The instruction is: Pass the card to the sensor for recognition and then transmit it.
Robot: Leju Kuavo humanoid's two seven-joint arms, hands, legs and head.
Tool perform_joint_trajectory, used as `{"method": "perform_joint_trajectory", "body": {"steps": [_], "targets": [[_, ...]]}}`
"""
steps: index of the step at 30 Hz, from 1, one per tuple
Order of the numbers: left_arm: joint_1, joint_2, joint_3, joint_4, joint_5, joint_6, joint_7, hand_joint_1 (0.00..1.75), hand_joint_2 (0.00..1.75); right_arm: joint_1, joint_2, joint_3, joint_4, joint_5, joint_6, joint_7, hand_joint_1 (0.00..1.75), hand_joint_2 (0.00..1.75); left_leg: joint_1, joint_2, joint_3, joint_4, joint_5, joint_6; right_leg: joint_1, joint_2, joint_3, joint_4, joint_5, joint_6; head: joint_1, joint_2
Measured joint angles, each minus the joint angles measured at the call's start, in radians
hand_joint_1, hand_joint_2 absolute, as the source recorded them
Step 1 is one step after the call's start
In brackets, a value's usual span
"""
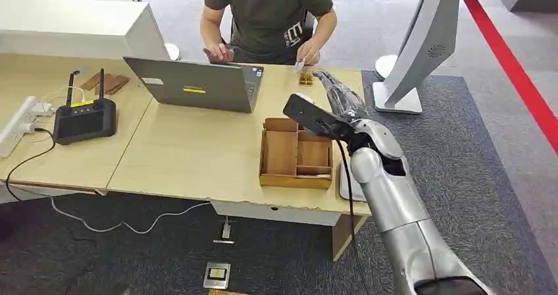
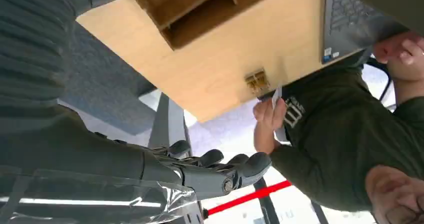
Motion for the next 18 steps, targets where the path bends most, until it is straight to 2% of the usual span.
{"method": "perform_joint_trajectory", "body": {"steps": [5,8,12,16,18], "targets": [[-0.002,0.0,0.013,0.0,0.021,0.012,0.018,0.0,1.75,0.117,-0.054,-0.006,-0.226,-0.071,0.108,0.05,0.0,1.75,0.0,0.001,0.001,0.0,-0.001,0.0,0.0,0.002,0.0,0.0,0.0,0.0,0.0,0.0],[-0.002,0.0,0.021,0.0,0.031,0.022,0.03,0.0,1.75,0.194,-0.074,-0.006,-0.333,-0.125,0.138,0.055,0.0,1.75,0.0,0.001,0.001,0.0,-0.001,-0.001,0.0,0.002,0.0,0.0,0.0,0.0,0.0,0.0],[-0.004,-0.003,0.032,0.0,0.039,0.037,0.039,0.0,1.75,0.285,-0.09,0.013,-0.433,-0.136,0.109,0.034,0.0,1.75,0.0,0.001,0.0,0.0,-0.001,-0.001,0.0,0.002,0.0,0.0,0.0,-0.001,0.0,0.0],[-0.006,-0.007,0.041,0.0,0.042,0.042,0.039,0.0,1.75,0.344,-0.1,0.045,-0.476,-0.114,0.064,-0.007,0.0,1.75,0.001,0.001,0.0,0.0,-0.001,-0.001,0.0,0.002,0.0,0.0,-0.001,-0.001,0.0,0.0],[-0.007,-0.008,0.042,0.0,0.042,0.048,0.036,0.0,1.75,0.363,-0.104,0.066,-0.485,-0.061,0.009,-0.037,0.0,1.75,0.001,0.001,0.0,0.0,-0.001,-0.001,0.0,0.002,0.0,0.0,-0.001,-0.001,0.0,0.0]]}}
